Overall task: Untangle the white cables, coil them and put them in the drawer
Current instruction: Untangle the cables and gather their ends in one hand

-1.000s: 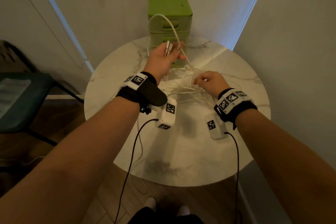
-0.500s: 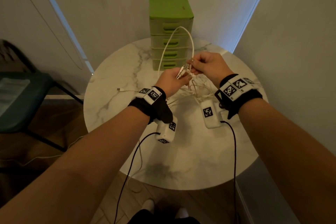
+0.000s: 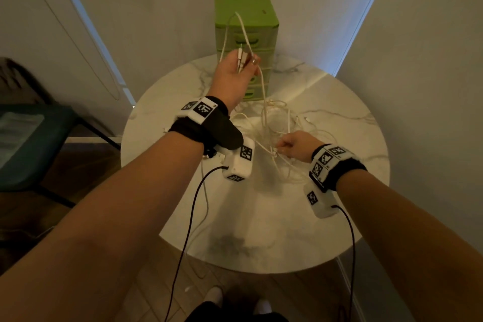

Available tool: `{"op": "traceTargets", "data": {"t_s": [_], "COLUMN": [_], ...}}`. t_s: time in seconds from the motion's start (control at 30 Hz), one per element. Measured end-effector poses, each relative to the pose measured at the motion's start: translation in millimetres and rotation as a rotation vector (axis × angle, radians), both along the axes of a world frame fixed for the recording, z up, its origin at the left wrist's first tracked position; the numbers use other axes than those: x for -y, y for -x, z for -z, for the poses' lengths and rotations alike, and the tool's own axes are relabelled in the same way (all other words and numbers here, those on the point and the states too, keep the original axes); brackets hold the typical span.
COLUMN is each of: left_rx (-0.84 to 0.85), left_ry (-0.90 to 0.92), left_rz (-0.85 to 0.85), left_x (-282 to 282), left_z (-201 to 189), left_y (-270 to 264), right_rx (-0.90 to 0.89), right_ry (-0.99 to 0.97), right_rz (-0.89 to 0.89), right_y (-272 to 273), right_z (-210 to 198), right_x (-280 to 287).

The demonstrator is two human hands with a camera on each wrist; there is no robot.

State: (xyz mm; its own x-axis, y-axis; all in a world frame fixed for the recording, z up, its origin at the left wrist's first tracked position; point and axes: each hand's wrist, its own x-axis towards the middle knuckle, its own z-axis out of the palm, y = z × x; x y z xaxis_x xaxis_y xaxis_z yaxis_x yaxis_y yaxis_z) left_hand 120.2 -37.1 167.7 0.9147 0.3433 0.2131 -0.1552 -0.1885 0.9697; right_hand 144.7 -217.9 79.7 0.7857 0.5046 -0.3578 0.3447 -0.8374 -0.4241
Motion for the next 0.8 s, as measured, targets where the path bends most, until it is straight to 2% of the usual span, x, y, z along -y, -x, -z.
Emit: {"op": "traceTargets", "data": {"t_s": [0.07, 0.13, 0.23, 0.37, 0.5, 0.6, 0.67, 0.8], "left_rx": [-0.002, -0.017, -0.032, -0.036, -0.073, -0.096, -0.090, -0.136], "left_ry": [0.009, 0.013, 0.046, 0.099, 0.122, 0.182, 0.198, 0.135], "left_rz": [0.004, 0.018, 0.053, 0.060, 0.051, 0.046, 0.046, 0.061], "left_x": [-1, 1, 10, 10, 3, 2, 2, 3], "left_z": [0, 1, 2, -1, 2, 1, -1, 6], "left_y": [2, 5, 10, 15, 21, 23, 24, 29], "right_rx": [-0.022, 0.045, 0.101, 0.004, -0.171, -0.303, -0.242, -0.147], "right_ry": [-0.062, -0.264, -0.429, -0.450, -0.680, -0.576, -0.520, -0.611], "right_rz": [0.067, 0.128, 0.091, 0.083, 0.132, 0.035, 0.034, 0.111], "right_y": [4, 6, 5, 6, 7, 12, 13, 9], "right_z": [5, 5, -4, -17, -30, -34, -30, -27], "right_x": [1, -3, -19, -31, -34, -37, -40, -45]}}
